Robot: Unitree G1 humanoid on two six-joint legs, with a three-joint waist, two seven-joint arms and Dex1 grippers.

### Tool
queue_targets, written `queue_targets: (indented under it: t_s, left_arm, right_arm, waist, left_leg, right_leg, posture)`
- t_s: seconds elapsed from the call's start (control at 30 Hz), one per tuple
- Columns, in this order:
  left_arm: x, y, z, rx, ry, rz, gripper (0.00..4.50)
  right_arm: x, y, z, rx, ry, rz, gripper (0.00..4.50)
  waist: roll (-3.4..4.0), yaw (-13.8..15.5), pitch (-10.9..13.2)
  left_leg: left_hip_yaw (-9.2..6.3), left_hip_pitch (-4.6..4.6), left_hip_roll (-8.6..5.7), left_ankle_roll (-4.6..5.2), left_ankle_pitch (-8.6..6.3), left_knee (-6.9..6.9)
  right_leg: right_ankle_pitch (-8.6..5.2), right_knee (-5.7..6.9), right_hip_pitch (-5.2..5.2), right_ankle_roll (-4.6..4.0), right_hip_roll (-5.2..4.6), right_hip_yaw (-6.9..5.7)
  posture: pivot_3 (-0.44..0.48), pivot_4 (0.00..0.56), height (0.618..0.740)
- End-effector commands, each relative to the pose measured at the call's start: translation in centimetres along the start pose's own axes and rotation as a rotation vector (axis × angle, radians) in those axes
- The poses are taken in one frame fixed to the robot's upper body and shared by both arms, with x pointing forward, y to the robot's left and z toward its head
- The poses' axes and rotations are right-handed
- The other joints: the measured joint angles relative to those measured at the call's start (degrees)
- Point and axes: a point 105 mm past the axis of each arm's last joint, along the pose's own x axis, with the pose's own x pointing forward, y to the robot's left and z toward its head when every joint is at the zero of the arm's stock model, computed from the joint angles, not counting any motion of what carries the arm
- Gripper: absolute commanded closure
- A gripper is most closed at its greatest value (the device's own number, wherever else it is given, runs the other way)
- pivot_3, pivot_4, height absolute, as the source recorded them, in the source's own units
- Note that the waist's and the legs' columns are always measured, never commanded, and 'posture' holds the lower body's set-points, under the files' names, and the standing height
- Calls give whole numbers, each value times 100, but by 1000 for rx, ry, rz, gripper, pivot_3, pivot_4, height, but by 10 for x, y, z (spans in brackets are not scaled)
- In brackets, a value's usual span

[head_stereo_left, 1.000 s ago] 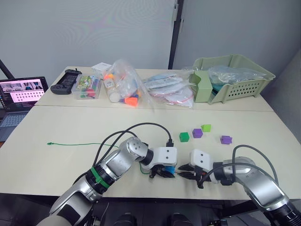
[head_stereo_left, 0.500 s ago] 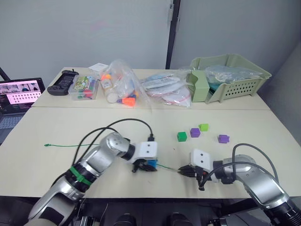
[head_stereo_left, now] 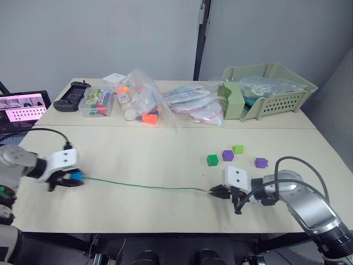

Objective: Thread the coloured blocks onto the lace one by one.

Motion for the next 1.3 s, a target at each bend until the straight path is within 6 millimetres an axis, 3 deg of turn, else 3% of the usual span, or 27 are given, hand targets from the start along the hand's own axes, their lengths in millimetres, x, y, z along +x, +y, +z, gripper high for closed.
queue_targets:
  t_s: [0.03,0.1,0.13,0.2,0.37,0.47,0.53,0.63,0.77,1.0,1.13,1.3]
  left_arm:
    - [3,7,-3,7,6,57,3096]
    - [7,10,6,-8,-46,64,3096]
    - [8,12,13,-20,-86,67,2296]
    - [8,13,25,-40,-154,39,1828]
    - [0,20,48,8,-223,35,123]
    - [-6,20,65,43,-259,-9,54]
    - [-7,16,91,76,-332,-60,54]
    - [-2,-12,127,94,-432,-201,54]
    - [31,-75,178,156,-541,-324,54]
    - [76,-112,239,190,-655,-277,54]
    - [93,-130,258,224,-666,-320,54]
    - [104,-137,261,257,-634,-357,54]
  right_arm:
    - [0,-1,7,-33,-19,5,4500]
    - [1,-1,7,-33,-20,7,4500]
    - [1,-1,7,-33,-21,7,4500]
    - [2,-1,7,-32,-23,8,4500]
    - [3,1,8,-29,-28,11,4500]
    - [4,3,11,-27,-34,15,4500]
    - [5,4,11,-26,-35,17,4500]
    - [6,5,13,-24,-39,19,4500]
    - [10,5,17,-22,-43,15,4500]
    - [20,3,22,-25,-28,12,4500]
    - [26,1,24,-30,-15,10,4500]
    - [30,0,29,-44,-17,15,4500]
  waist:
    - [0,50,0]
    - [0,77,0]
    - [0,81,0]
    - [0,96,0]
    - [-7,61,1]
    - [-7,39,1]
    - [-7,33,1]
    - [-7,33,1]
    - [-4,17,0]
    - [-6,49,1]
    - [-6,42,1]
    - [-5,32,1]
  left_leg:
    - [1,0,-1,0,0,0]
    - [4,2,-2,0,0,2]
    - [6,4,-3,0,0,3]
    - [6,3,-3,0,0,7]
    - [5,-16,-2,0,0,15]
    - [3,-28,-1,0,0,15]
    - [3,-31,0,0,0,15]
    - [-3,-39,8,0,0,17]
    - [-39,-34,9,0,-1,17]
    - [-53,-39,9,0,-1,41]
    - [-50,-38,9,0,-1,54]
    - [-53,-36,13,0,-1,53]
  right_leg:
    - [0,1,2,0,-2,-1]
    - [0,2,4,0,-3,-1]
    - [0,3,7,0,-4,-1]
    - [0,5,7,1,-3,-2]
    - [1,4,-4,1,-2,-3]
    - [2,10,-19,0,-1,-3]
    - [2,10,-21,0,0,-3]
    - [2,12,-24,1,-4,-3]
    - [4,17,-23,3,-16,2]
    - [9,16,-17,-2,13,2]
    - [9,10,-1,-2,21,1]
    - [9,12,-4,-3,26,1]
  posture:
    - [0,150,740]
    - [0,150,740]
    - [0,150,740]
    - [0,150,740]
    - [0,150,740]
    - [0,150,740]
    - [0,150,740]
    - [0,150,740]
    - [0,150,740]
    - [0,150,740]
    - [0,150,740]
    - [0,150,740]
